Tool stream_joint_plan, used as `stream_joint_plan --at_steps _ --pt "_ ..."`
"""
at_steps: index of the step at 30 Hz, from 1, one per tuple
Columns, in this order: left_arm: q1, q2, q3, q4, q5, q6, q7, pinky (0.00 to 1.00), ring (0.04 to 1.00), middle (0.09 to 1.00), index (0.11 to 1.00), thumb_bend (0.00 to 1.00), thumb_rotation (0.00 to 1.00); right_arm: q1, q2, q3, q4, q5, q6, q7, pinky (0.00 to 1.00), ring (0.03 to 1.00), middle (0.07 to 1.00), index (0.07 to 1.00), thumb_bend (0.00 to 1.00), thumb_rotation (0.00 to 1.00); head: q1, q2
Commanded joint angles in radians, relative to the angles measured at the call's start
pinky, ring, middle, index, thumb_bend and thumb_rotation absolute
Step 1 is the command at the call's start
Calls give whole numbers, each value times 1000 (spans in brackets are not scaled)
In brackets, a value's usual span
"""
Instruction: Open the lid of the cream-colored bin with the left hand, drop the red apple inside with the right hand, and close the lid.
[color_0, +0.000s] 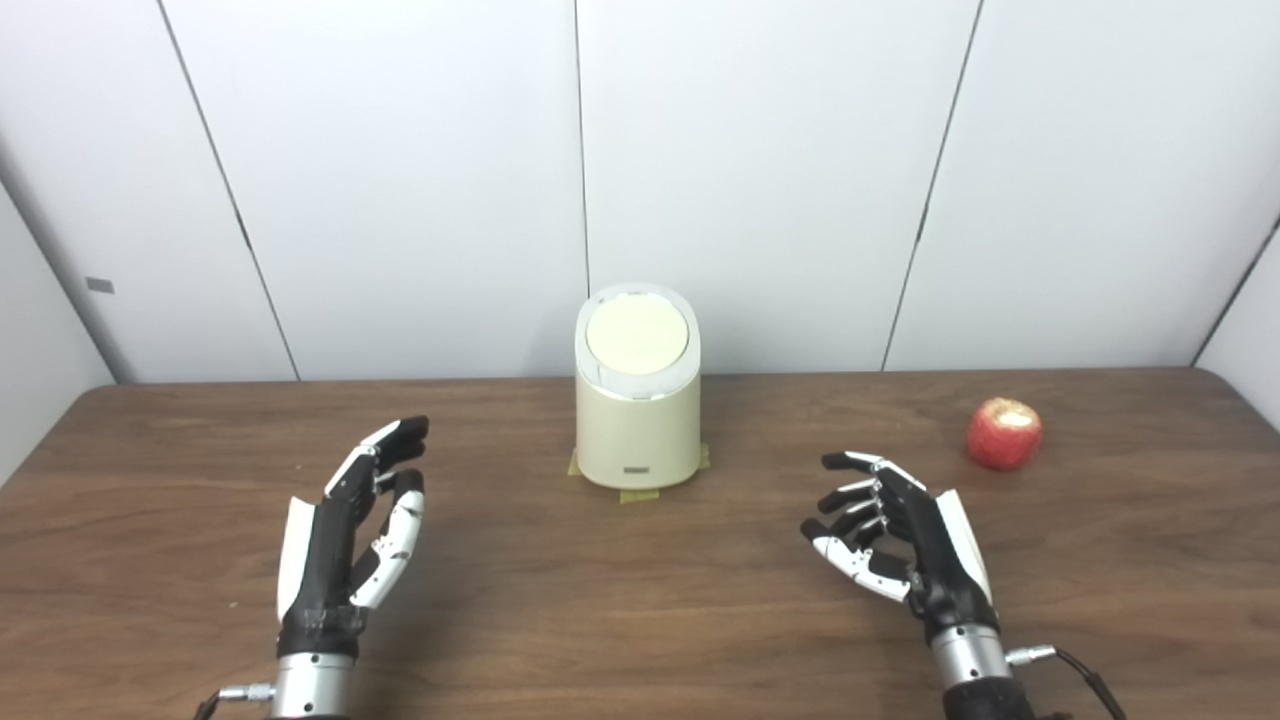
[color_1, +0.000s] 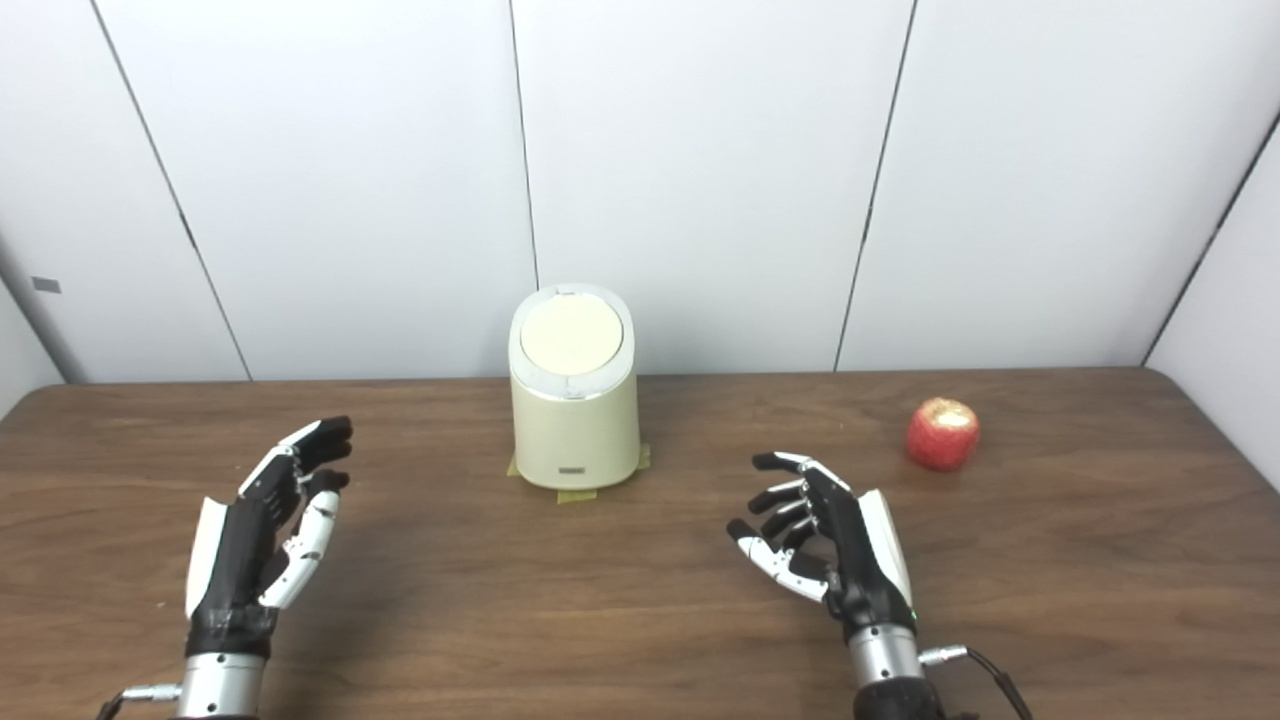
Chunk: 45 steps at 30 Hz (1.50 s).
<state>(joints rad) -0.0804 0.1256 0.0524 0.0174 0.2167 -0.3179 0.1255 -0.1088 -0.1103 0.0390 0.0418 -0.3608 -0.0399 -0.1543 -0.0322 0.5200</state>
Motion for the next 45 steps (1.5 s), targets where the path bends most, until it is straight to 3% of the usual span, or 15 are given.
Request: stream_joint_plan --at_steps 1,3,5,11,14,20,23,26,28,31,34,38,41,43,45 --pt "24 -1 -1 31 19 -16 13 700 791 813 789 201 566 -21 -3 -3 -31 -1 -24 -7 351 484 561 706 238 171 0 1" --pt "24 -3 -1 30 14 -13 12 699 790 812 789 202 564 -22 -3 -3 -27 1 -30 -8 362 492 563 703 240 155 1 1" --pt "24 -3 -1 29 9 -13 9 704 793 814 789 205 563 -22 -3 -3 -28 0 -29 -9 319 439 508 703 239 126 1 1" --pt "23 -1 -2 31 18 -16 12 706 794 815 791 204 575 -23 -3 -2 -25 -1 -30 -11 321 461 533 701 239 134 0 1" --pt "24 0 -3 24 27 -8 12 706 795 817 792 201 577 -22 -3 -1 -28 -4 -22 -8 395 531 591 700 239 149 -1 0" --pt "10 0 -5 12 -9 13 -11 718 805 822 803 207 545 -28 -9 0 -16 -12 -31 -10 362 488 548 688 237 134 2 -4" --pt "-4 21 -18 -9 -18 37 -45 753 843 862 839 313 553 -30 -9 0 -12 -12 -27 -9 340 478 551 698 237 179 3 -8" --pt "-21 36 -27 -49 -27 105 -82 811 884 899 876 498 646 -32 -7 -1 -6 -11 -26 -10 295 437 530 704 241 202 1 -9" --pt "-37 41 -29 -81 -33 164 -106 897 950 956 931 646 697 -34 -9 1 -3 -16 -32 -12 351 495 567 699 244 163 1 -9" --pt "-76 45 -33 -132 -74 285 -160 979 992 993 987 792 719 -35 -11 3 2 -21 -38 -15 364 502 563 697 244 156 0 -9" --pt "-138 44 -49 -176 -55 398 -182 998 1000 1000 999 897 723 -35 -13 5 4 -24 -39 -16 371 508 571 697 247 179 0 -9" --pt "-224 40 -73 -191 -2 492 -174 1000 1000 1000 1000 988 746 -35 -13 7 4 -32 -36 -22 380 521 589 694 249 189 0 -9" --pt "-295 25 -84 -187 12 555 -170 1000 1000 1000 1000 989 728 -36 -14 7 10 -26 -42 -23 411 553 612 693 251 208 0 -9" --pt "-336 10 -90 -181 25 591 -161 1000 1000 1000 1000 982 701 -37 -14 7 10 -29 -35 -23 351 487 567 695 251 236 -5 -8" --pt "-373 -5 -93 -170 40 618 -149 1000 1000 1000 1000 973 667 -38 -13 7 11 -31 -32 -24 344 484 565 697 247 226 -3 -10"
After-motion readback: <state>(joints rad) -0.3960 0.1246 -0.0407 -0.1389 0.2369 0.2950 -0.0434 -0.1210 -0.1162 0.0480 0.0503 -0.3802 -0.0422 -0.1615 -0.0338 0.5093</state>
